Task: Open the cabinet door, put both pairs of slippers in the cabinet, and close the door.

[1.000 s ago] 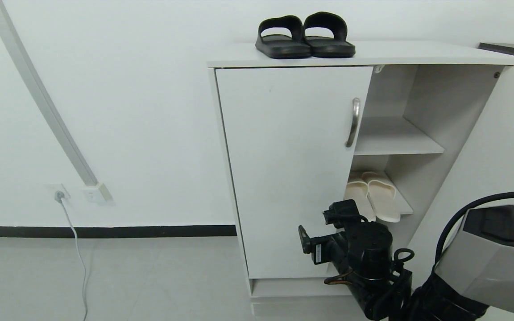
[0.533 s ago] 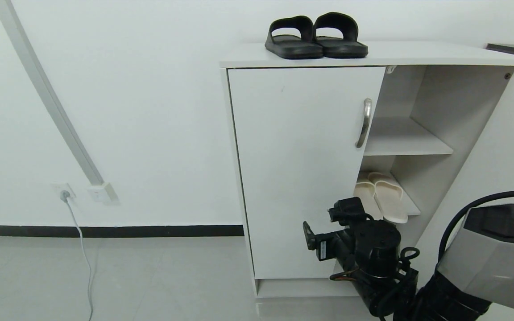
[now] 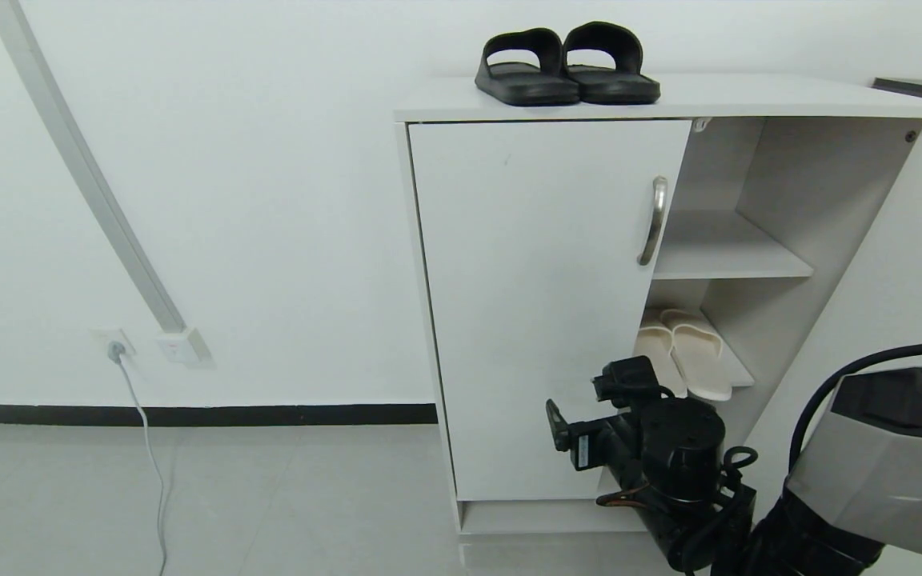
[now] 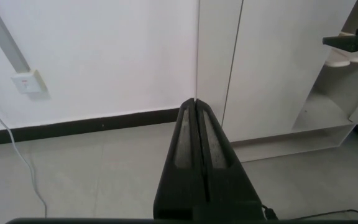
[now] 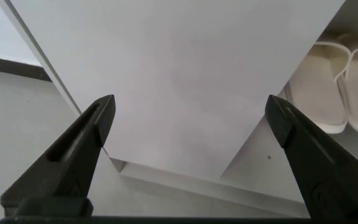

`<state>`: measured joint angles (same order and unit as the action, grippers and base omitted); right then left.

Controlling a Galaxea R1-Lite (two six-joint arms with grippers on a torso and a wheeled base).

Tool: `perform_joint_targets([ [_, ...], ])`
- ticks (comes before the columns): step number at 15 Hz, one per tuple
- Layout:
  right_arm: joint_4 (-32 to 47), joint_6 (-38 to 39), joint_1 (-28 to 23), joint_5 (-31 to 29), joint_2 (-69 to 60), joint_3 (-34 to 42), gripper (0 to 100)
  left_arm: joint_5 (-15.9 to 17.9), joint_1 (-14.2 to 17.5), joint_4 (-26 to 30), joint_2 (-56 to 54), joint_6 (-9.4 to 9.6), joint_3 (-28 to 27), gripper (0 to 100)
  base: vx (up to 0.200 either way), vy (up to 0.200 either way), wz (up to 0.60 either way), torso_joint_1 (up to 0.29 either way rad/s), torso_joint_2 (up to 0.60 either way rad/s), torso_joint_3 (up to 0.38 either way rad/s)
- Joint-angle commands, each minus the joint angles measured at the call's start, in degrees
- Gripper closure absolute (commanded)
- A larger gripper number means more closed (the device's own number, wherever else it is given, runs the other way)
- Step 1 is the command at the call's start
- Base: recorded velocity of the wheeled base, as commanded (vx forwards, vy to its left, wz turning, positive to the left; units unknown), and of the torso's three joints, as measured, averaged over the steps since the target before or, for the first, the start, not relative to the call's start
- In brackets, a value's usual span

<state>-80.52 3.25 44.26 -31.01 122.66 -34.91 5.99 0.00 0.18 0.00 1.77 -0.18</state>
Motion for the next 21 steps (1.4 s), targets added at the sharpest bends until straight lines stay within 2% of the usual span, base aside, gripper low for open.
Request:
perform_joint_targets([
  [1, -0.08, 0.00, 0.03, -0.01, 0.47, -0.15, 0, -0.01, 0.00, -0.01, 0.09, -0.01, 0.01, 100, 0.000, 0.000, 0.00, 0.000, 0.00, 0.000],
  [6, -0.43, -0.35, 0.12, -0.01, 0.82, -0.33, 0, -0.01, 0.00, -0.01, 0.00, -0.01, 0.01, 100, 0.000, 0.000, 0.00, 0.000, -0.04, -0.041],
  [12, -0.43, -0.35, 0.21, -0.01, 0.91, -0.24, 0, -0.01, 0.00, -0.01, 0.09, -0.01, 0.01, 100, 0.000, 0.000, 0.00, 0.049, -0.40, -0.345],
  [21, -0.60, -0.35, 0.74, -0.01, 1.09, -0.24, 0, -0.01, 0.00, -0.01, 0.09, -0.01, 0.01, 100, 0.000, 0.000, 0.00, 0.138, -0.46, -0.334],
])
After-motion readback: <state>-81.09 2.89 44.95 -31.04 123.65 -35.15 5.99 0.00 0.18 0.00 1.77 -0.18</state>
